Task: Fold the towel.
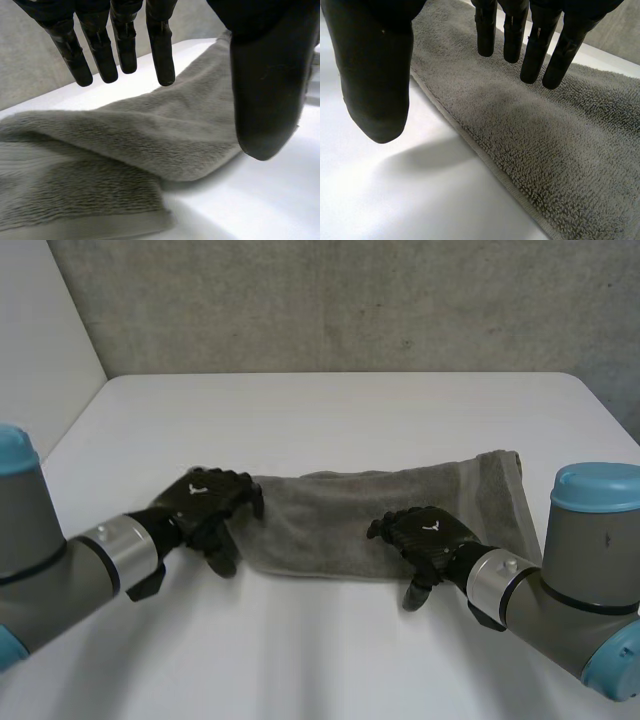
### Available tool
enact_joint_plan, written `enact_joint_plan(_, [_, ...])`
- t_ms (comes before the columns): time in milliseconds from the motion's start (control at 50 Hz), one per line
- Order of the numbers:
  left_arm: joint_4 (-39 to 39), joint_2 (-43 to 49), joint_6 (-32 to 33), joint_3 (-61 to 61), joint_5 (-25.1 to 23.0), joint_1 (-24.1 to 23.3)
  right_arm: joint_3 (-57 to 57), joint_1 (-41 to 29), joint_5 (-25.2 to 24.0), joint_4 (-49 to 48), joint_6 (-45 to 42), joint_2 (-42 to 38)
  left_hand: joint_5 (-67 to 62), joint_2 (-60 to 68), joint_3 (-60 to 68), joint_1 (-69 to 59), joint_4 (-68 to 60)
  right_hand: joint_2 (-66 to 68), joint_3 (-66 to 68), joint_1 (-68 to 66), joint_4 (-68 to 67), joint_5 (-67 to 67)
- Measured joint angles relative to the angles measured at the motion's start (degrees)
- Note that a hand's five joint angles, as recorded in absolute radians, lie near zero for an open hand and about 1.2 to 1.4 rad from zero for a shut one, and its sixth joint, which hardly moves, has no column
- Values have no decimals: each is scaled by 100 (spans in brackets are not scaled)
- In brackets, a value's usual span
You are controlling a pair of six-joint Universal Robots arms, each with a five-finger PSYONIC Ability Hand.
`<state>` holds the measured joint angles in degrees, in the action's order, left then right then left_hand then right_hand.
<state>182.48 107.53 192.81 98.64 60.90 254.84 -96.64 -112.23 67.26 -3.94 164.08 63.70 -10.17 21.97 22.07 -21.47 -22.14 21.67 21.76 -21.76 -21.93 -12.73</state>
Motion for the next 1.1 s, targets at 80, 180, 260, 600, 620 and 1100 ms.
enact_joint_plan(80, [515, 62, 9, 220, 24, -192, -34, 3, -1, 4, -2, 20, -2, 0, 0, 0, 0, 0, 0, 0, 0, 0])
enact_joint_plan(180, [1048, 341, 0, 203, 103, -355, -82, 47, 2, 0, -3, 50, -11, 0, 0, 0, 0, 0, 0, 0, 0, -1])
enact_joint_plan(260, [1267, 679, -10, -15, 225, -462, -134, 142, 1, -5, -1, 88, -21, 0, 0, -1, 0, 0, 0, 0, 0, -1])
enact_joint_plan(600, [1079, 1879, 0, -1220, 795, -996, -174, 347, -3, -10, 1, 133, -2990, 2933, 2802, -2912, -2836, 0, 14, -28, -25, -16])
enact_joint_plan(620, [1044, 1895, -6, -1287, 795, -999, -165, 347, -2, -11, 1, 130, -3785, 3632, 3582, -3614, -3625, 47, 58, -78, -72, -57])
enact_joint_plan(1100, [299, 1643, -1257, -2426, 713, -979, 705, 71, 471, -401, 478, -695, -4656, 4483, 4506, -4445, -4488, 661, 672, -591, -661, -613])
